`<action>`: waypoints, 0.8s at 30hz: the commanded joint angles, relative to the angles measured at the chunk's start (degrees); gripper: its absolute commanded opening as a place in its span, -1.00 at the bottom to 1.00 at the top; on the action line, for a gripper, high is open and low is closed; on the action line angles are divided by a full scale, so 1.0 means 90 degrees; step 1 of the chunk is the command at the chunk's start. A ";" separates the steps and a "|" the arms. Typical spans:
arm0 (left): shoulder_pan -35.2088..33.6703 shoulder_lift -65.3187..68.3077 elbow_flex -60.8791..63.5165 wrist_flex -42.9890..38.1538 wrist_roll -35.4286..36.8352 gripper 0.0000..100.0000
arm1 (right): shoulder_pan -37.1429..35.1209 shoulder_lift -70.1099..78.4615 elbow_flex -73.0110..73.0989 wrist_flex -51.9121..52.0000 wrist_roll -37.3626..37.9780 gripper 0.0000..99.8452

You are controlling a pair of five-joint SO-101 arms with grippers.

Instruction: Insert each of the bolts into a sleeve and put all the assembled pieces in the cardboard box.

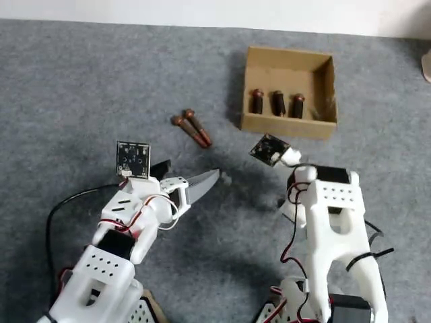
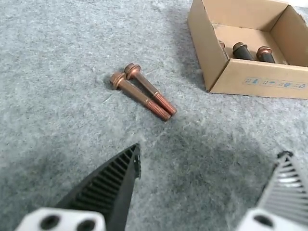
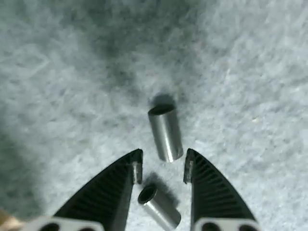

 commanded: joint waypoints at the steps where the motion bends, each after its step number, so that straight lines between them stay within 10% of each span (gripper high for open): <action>1: -0.0063 -0.0034 -0.0034 -0.0127 -0.0010 -0.21 | 0.0005 -0.0210 0.0132 -0.0503 0.0107 -0.73; 24: -0.0063 -0.0034 -0.0034 -0.0127 -0.0010 -0.21 | 0.0015 0.1597 0.1109 -0.2398 -0.0889 -0.99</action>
